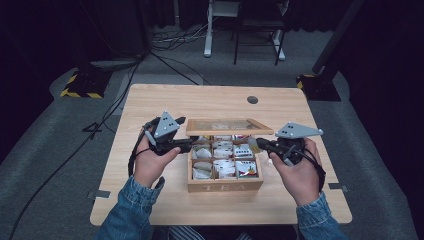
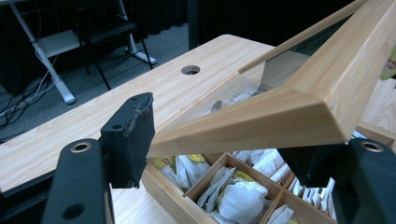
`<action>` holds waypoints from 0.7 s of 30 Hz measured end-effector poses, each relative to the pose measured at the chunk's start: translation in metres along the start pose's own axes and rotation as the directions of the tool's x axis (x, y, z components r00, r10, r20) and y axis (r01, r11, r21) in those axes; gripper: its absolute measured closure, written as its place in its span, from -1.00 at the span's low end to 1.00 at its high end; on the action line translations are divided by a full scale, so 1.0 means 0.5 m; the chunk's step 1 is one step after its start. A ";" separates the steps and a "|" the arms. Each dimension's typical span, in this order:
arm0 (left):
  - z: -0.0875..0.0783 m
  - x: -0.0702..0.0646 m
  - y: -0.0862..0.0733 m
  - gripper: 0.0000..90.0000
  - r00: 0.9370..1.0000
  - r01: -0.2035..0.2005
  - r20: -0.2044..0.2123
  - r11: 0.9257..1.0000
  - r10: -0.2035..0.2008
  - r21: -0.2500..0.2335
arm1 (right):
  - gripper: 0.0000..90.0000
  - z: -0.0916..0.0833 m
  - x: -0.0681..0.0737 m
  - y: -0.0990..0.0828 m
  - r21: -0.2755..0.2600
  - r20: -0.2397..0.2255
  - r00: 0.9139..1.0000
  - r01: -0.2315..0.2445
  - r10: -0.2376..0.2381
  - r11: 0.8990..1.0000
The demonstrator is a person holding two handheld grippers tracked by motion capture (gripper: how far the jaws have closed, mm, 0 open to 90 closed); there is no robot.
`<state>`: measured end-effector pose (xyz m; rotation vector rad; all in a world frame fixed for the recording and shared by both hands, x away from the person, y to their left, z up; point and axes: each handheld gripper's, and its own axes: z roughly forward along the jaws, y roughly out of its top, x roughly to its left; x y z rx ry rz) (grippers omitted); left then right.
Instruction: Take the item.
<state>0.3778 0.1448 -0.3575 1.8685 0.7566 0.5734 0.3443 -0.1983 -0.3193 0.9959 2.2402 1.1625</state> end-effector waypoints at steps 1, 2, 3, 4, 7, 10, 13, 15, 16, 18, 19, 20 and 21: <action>0.000 0.000 0.000 -0.29 1.000 0.001 0.001 1.000 -0.001 0.000 | 1.00 -0.003 -0.004 -0.001 0.002 0.006 1.000 -0.003 0.003 1.000; 0.000 0.000 0.000 -0.29 1.000 0.001 0.001 1.000 -0.001 0.000 | 1.00 -0.006 -0.009 -0.003 0.001 0.011 1.000 -0.007 0.007 1.000; 0.000 0.000 0.000 -0.29 1.000 -0.001 0.000 1.000 0.001 0.001 | 1.00 -0.009 -0.013 -0.004 0.001 0.017 1.000 -0.011 0.011 1.000; 0.000 0.000 0.000 -0.29 1.000 0.000 0.000 1.000 0.000 0.001 | 1.00 -0.012 -0.018 -0.006 0.002 0.023 1.000 -0.016 0.016 1.000; 0.000 0.000 0.000 -0.29 1.000 -0.001 0.000 1.000 0.001 0.001 | 1.00 -0.018 -0.032 -0.013 0.008 0.040 0.999 -0.031 0.030 1.000; 0.000 0.000 0.000 -0.29 1.000 0.001 0.001 1.000 -0.001 0.001 | 1.00 -0.023 -0.045 -0.019 0.011 0.056 0.997 -0.046 0.045 0.999; 0.000 0.000 0.000 -0.29 1.000 0.001 0.002 1.000 -0.001 0.001 | 1.00 -0.026 -0.057 -0.025 0.017 0.071 0.996 -0.060 0.058 0.998; 0.000 0.000 0.000 -0.29 1.000 0.001 0.001 1.000 -0.001 0.001 | 1.00 -0.027 -0.066 -0.029 0.023 0.081 0.995 -0.066 0.064 0.998; 0.000 0.000 0.000 -0.29 1.000 -0.001 0.001 1.000 0.001 0.001 | 1.00 -0.027 -0.071 -0.031 0.027 0.087 0.994 -0.071 0.068 0.997; 0.000 0.000 0.000 -0.29 1.000 -0.002 -0.002 1.000 0.002 0.002 | 1.00 -0.029 -0.080 -0.036 0.036 0.099 0.992 -0.081 0.077 0.996; 0.000 -0.001 0.000 -0.29 1.000 -0.003 -0.003 1.000 0.003 0.001 | 1.00 -0.030 -0.085 -0.038 0.041 0.104 0.991 -0.087 0.083 0.995; 0.000 -0.001 0.000 -0.29 1.000 -0.003 -0.003 1.000 0.003 0.001 | 1.00 -0.030 -0.091 -0.041 0.044 0.111 0.990 -0.094 0.089 0.995; 0.000 -0.001 0.000 -0.29 1.000 -0.004 -0.003 1.000 0.004 0.002 | 1.00 -0.031 -0.099 -0.045 0.050 0.119 0.988 -0.103 0.097 0.993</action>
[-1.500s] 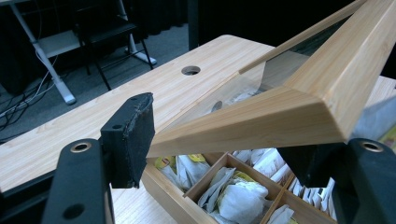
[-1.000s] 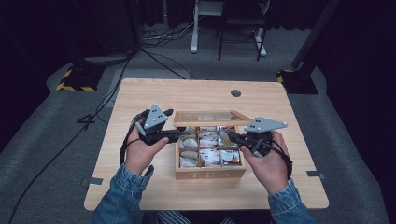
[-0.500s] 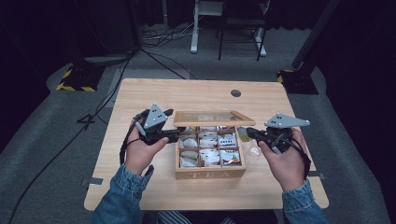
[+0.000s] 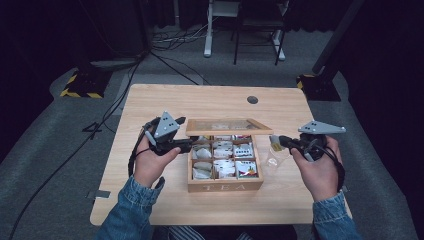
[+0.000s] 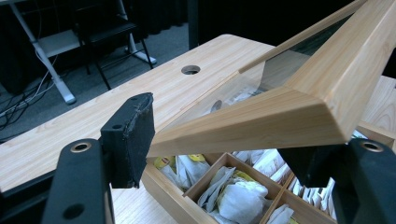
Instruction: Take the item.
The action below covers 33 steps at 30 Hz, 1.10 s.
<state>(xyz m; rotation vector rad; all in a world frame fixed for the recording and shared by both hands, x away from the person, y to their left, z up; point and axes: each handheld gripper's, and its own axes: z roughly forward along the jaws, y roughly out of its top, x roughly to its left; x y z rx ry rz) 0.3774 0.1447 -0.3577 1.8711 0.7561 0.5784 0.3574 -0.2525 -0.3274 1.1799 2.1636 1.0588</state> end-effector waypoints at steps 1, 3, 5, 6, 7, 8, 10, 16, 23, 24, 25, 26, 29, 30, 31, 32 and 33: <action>0.000 0.000 0.000 -0.29 1.000 0.000 0.000 1.000 0.000 0.000 | 1.00 0.000 -0.004 -0.002 0.007 0.005 1.000 -0.004 0.004 1.000; 0.000 0.000 0.000 -0.29 1.000 0.000 0.000 1.000 0.000 0.000 | 1.00 0.002 -0.015 -0.007 0.022 0.017 1.000 -0.012 0.012 1.000; 0.000 0.000 0.000 -0.29 1.000 0.001 0.000 1.000 -0.001 0.000 | 1.00 0.005 -0.026 -0.011 0.040 0.029 0.999 -0.017 0.016 0.999; 0.000 0.000 0.000 -0.29 1.000 0.002 0.000 1.000 -0.002 0.000 | 1.00 0.007 -0.032 -0.013 0.048 0.034 0.999 -0.023 0.021 0.999; 0.000 0.000 0.000 -0.29 1.000 0.003 0.000 1.000 -0.003 0.000 | 1.00 0.010 -0.037 -0.016 0.055 0.038 0.999 -0.031 0.029 0.998; 0.000 0.000 0.001 -0.29 1.000 0.002 0.000 1.000 -0.002 0.000 | 1.00 0.012 -0.042 -0.018 0.063 0.040 0.999 -0.037 0.035 0.997; 0.000 0.000 0.001 -0.29 1.000 -0.001 -0.002 1.000 0.001 0.001 | 1.00 0.019 -0.051 -0.024 0.075 0.045 0.998 -0.046 0.043 0.996; 0.000 -0.001 0.002 -0.29 1.000 -0.004 -0.006 1.000 0.004 0.002 | 1.00 0.031 -0.060 -0.031 0.112 0.045 0.998 -0.053 0.048 0.992; -0.001 -0.004 0.002 -0.29 1.000 -0.014 -0.013 1.000 0.014 0.005 | 1.00 0.052 -0.060 -0.035 0.145 0.043 0.998 -0.052 0.046 0.988; -0.001 -0.004 0.002 -0.29 1.000 -0.016 -0.015 1.000 0.016 0.004 | 1.00 0.055 -0.060 -0.036 0.150 0.040 0.998 -0.051 0.046 0.987; -0.001 -0.004 0.002 -0.29 1.000 -0.017 -0.016 1.000 0.017 0.003 | 1.00 0.057 -0.060 -0.037 0.154 0.041 0.998 -0.050 0.044 0.987; -0.002 -0.003 0.002 -0.29 1.000 -0.019 -0.016 1.000 0.019 0.003 | 1.00 0.059 -0.060 -0.037 0.160 0.041 0.998 -0.050 0.044 0.986; -0.003 -0.003 0.002 -0.29 1.000 -0.017 -0.016 1.000 0.017 0.001 | 1.00 0.067 -0.062 -0.039 0.173 0.046 0.998 -0.049 0.042 0.984; -0.004 -0.003 0.002 -0.29 1.000 -0.016 -0.015 1.000 0.016 0.000 | 1.00 0.069 -0.063 -0.039 0.177 0.046 0.998 -0.049 0.042 0.983; -0.004 -0.003 0.003 -0.29 1.000 -0.015 -0.015 1.000 0.015 -0.001 | 1.00 0.071 -0.064 -0.039 0.181 0.049 0.998 -0.049 0.041 0.982; -0.005 -0.003 0.003 -0.29 1.000 -0.014 -0.015 1.000 0.014 -0.003 | 1.00 0.074 -0.064 -0.040 0.185 0.049 0.998 -0.048 0.040 0.982; -0.005 -0.003 0.003 -0.29 1.000 -0.014 -0.015 1.000 0.014 -0.003 | 1.00 0.077 -0.064 -0.041 0.189 0.047 0.998 -0.046 0.038 0.981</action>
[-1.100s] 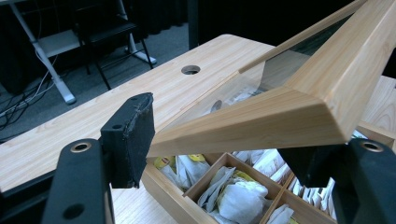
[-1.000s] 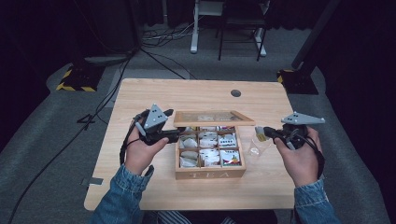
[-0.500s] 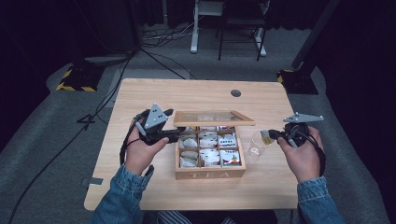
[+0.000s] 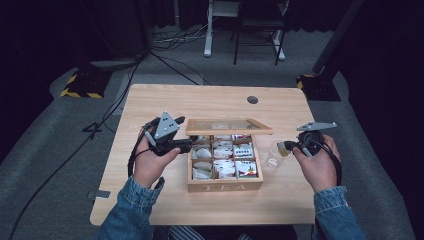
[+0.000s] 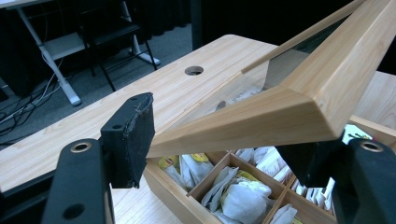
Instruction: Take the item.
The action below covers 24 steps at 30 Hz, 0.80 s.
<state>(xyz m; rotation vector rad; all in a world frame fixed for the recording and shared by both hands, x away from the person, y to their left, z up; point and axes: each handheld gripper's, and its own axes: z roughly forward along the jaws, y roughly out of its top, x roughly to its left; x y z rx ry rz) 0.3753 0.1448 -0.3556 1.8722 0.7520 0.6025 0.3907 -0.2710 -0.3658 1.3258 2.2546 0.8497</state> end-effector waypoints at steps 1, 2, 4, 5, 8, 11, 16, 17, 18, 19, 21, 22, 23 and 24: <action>0.000 0.000 0.000 -0.29 1.000 0.000 0.000 1.000 0.000 0.000 | 0.99 0.003 0.001 0.000 0.004 -0.001 1.000 0.001 -0.001 1.000; 0.000 0.000 0.000 -0.29 1.000 0.000 0.000 1.000 0.000 0.000 | 0.96 0.006 0.002 -0.001 0.003 0.000 1.000 0.005 -0.005 1.000; 0.000 0.000 0.000 -0.29 1.000 0.000 0.000 1.000 0.000 0.001 | 0.88 0.009 0.002 -0.001 -0.003 0.008 1.000 0.010 -0.010 1.000; 0.000 0.000 0.000 -0.29 1.000 0.000 0.000 1.000 0.000 0.001 | 0.86 0.010 0.002 -0.002 -0.006 0.009 1.000 0.010 -0.010 1.000; 0.000 0.000 0.000 -0.29 1.000 0.000 0.000 1.000 0.000 0.001 | 0.76 0.011 0.001 -0.004 -0.025 0.013 1.000 0.011 -0.010 1.000; 0.000 0.000 0.000 -0.29 1.000 -0.001 -0.002 1.000 0.001 0.003 | 0.67 0.011 -0.002 -0.009 -0.040 0.012 1.000 0.006 -0.005 0.999; 0.000 -0.001 0.000 -0.29 1.000 -0.003 -0.002 1.000 0.003 0.006 | 0.49 0.003 -0.010 -0.019 -0.082 0.030 1.000 -0.004 0.007 0.997; 0.000 -0.001 0.000 -0.29 1.000 -0.005 -0.003 1.000 0.005 0.007 | 0.45 0.001 -0.014 -0.022 -0.089 0.036 0.999 0.000 0.004 0.996; 0.001 -0.002 -0.001 -0.29 1.000 -0.006 -0.003 1.000 0.006 0.010 | 0.39 -0.002 -0.017 -0.026 -0.097 0.044 0.999 -0.004 0.008 0.995; 0.002 -0.002 -0.001 -0.29 1.000 -0.008 -0.003 1.000 0.008 0.010 | 0.34 -0.005 -0.022 -0.029 -0.103 0.051 0.999 -0.007 0.012 0.995; 0.003 -0.004 -0.002 -0.29 1.000 -0.007 -0.003 1.000 0.007 0.013 | 0.23 -0.010 -0.032 -0.037 -0.119 0.060 0.998 -0.014 0.021 0.993; 0.003 -0.004 -0.002 -0.29 1.000 -0.010 -0.004 1.000 0.010 0.014 | 0.19 -0.013 -0.037 -0.042 -0.125 0.069 0.997 -0.014 0.022 0.992; 0.003 -0.005 -0.002 -0.29 1.000 -0.008 -0.002 1.000 0.008 0.016 | 0.14 -0.015 -0.043 -0.046 -0.130 0.073 0.997 -0.012 0.022 0.991; 0.002 -0.005 -0.003 -0.29 1.000 -0.009 -0.004 1.000 0.009 0.018 | 0.10 -0.017 -0.049 -0.052 -0.134 0.077 0.997 -0.017 0.028 0.991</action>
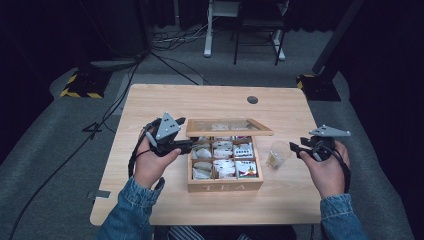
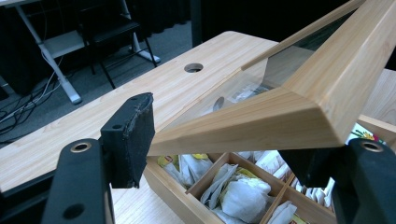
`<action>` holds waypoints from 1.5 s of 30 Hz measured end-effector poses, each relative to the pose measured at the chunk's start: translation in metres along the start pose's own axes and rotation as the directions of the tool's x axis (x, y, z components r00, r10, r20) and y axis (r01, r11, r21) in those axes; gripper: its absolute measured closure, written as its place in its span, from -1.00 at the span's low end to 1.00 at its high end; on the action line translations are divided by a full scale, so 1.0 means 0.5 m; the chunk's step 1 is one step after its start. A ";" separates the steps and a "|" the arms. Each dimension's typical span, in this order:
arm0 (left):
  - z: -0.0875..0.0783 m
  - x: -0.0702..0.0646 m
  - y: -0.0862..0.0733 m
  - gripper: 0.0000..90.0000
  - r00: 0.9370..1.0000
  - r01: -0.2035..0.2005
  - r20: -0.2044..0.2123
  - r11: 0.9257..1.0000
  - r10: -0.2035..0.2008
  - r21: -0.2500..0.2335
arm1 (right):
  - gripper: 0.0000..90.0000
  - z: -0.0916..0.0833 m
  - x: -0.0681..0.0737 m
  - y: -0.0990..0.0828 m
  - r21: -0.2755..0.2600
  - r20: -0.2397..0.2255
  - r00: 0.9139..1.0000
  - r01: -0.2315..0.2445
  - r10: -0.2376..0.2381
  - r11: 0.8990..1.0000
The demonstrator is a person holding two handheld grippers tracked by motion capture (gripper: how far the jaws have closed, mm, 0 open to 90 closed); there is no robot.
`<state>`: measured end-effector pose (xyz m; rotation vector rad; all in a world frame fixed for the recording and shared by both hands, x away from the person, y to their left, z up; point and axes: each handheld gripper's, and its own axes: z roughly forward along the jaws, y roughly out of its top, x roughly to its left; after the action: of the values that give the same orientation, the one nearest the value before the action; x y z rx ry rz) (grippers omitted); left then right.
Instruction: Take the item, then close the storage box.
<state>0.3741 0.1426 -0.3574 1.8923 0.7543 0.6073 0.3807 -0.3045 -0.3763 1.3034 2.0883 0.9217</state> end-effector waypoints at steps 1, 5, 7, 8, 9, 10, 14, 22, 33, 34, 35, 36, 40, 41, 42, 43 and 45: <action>0.000 -0.001 0.000 -0.29 1.000 -0.003 -0.002 1.000 0.003 0.000 | 0.08 -0.001 -0.006 -0.006 -0.002 0.001 1.000 -0.007 0.007 1.000; -0.001 -0.003 -0.001 -0.29 1.000 -0.005 -0.006 1.000 0.005 0.005 | 0.05 -0.003 -0.026 -0.029 0.006 0.007 0.999 -0.032 0.032 0.999; -0.001 -0.005 -0.002 -0.29 1.000 -0.005 -0.007 1.000 0.005 0.008 | 0.05 -0.002 -0.033 -0.041 0.009 0.010 0.999 -0.048 0.047 0.999; -0.002 -0.006 -0.003 -0.29 1.000 -0.010 -0.011 1.000 0.010 0.011 | 0.05 -0.001 -0.036 -0.047 0.014 0.009 0.999 -0.053 0.053 0.998; -0.002 -0.006 -0.003 -0.29 1.000 -0.010 -0.009 1.000 0.010 0.012 | 0.05 0.001 -0.040 -0.054 0.020 0.009 0.998 -0.061 0.061 0.998; -0.003 -0.007 -0.004 -0.29 1.000 -0.010 -0.009 1.000 0.010 0.015 | 0.05 0.003 -0.041 -0.059 0.021 0.010 0.998 -0.064 0.064 0.998; -0.007 -0.011 -0.006 -0.30 1.000 0.005 -0.016 1.000 -0.004 0.018 | 0.06 0.011 -0.046 -0.080 0.028 0.003 0.996 -0.089 0.089 0.996; 0.000 -0.031 -0.022 -0.31 0.997 0.071 -0.031 0.996 -0.069 0.057 | 0.07 0.035 -0.057 -0.122 0.025 -0.031 0.988 -0.150 0.150 0.988; -0.006 -0.058 -0.032 -0.31 0.997 0.069 -0.041 0.992 -0.065 0.104 | 0.09 0.059 -0.064 -0.153 -0.015 -0.072 0.980 -0.189 0.188 0.982; -0.006 -0.060 -0.034 -0.31 0.997 0.070 -0.043 0.992 -0.066 0.108 | 0.09 0.062 -0.064 -0.157 -0.016 -0.075 0.979 -0.190 0.188 0.982; -0.006 -0.062 -0.037 -0.31 0.996 0.076 -0.045 0.991 -0.071 0.109 | 0.09 0.064 -0.063 -0.159 -0.015 -0.078 0.979 -0.190 0.189 0.982; -0.006 -0.065 -0.039 -0.31 0.996 0.081 -0.048 0.991 -0.077 0.109 | 0.09 0.067 -0.063 -0.162 -0.021 -0.080 0.980 -0.184 0.182 0.983; -0.002 -0.075 -0.051 -0.31 0.996 0.085 -0.049 0.987 -0.079 0.133 | 0.08 0.077 -0.060 -0.166 -0.010 -0.102 0.983 -0.152 0.151 0.988; 0.000 -0.077 -0.055 -0.31 0.996 0.084 -0.046 0.986 -0.078 0.144 | 0.08 0.081 -0.059 -0.168 -0.011 -0.109 0.984 -0.146 0.143 0.989; 0.002 -0.078 -0.059 -0.31 0.996 0.084 -0.045 0.985 -0.078 0.154 | 0.08 0.084 -0.058 -0.169 -0.005 -0.112 0.984 -0.141 0.139 0.990; 0.003 -0.080 -0.062 -0.31 0.996 0.087 -0.044 0.982 -0.081 0.166 | 0.08 0.087 -0.058 -0.171 0.001 -0.107 0.985 -0.137 0.137 0.991; 0.004 -0.081 -0.065 -0.31 0.996 0.083 -0.043 0.981 -0.076 0.176 | 0.08 0.092 -0.061 -0.173 0.004 -0.095 0.987 -0.127 0.127 0.992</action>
<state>0.3400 0.1231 -0.3914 2.0072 0.9291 0.5396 0.3774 -0.3463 -0.4699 1.4317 2.0942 1.0590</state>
